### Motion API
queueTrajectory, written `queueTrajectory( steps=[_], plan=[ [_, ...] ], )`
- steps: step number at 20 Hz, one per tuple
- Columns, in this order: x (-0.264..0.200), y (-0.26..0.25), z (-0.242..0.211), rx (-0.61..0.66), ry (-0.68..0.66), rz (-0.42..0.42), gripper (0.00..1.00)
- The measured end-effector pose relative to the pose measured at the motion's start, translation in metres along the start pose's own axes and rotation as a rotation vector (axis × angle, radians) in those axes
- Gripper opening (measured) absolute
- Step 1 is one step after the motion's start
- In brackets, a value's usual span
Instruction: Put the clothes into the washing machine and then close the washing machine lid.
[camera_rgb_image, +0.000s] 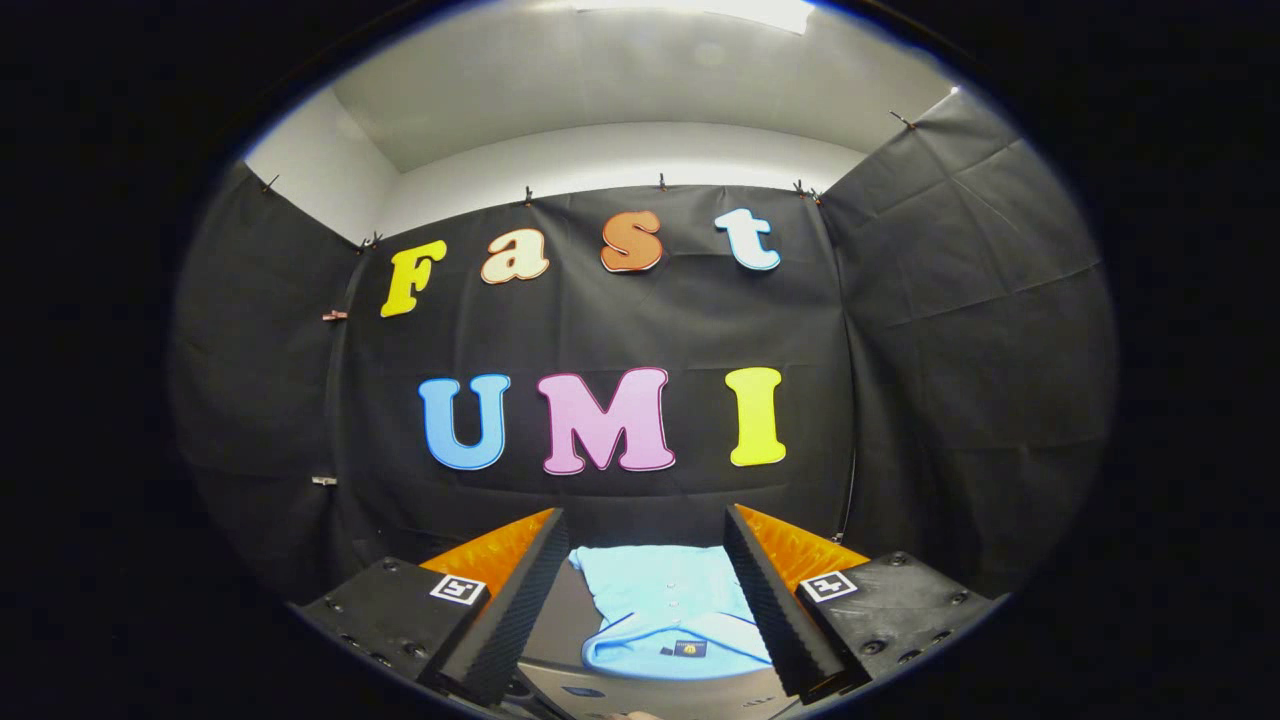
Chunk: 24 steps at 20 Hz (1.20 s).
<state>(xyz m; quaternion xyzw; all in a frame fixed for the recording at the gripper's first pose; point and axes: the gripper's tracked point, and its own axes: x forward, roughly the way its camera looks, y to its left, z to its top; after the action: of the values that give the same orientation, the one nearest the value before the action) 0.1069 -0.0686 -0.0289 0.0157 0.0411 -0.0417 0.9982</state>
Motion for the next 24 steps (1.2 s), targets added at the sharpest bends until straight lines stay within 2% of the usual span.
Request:
queueTrajectory(
  steps=[5, 11, 17, 24],
  plan=[
    [0.056, -0.009, -0.007, 0.038, 0.072, -0.032, 0.98],
    [0.126, -0.019, -0.046, 0.004, 0.224, -0.052, 0.98],
    [0.167, -0.036, -0.114, 0.003, 0.435, -0.077, 0.98],
    [0.188, -0.041, -0.186, -0.003, 0.641, -0.087, 0.99]
  ],
)
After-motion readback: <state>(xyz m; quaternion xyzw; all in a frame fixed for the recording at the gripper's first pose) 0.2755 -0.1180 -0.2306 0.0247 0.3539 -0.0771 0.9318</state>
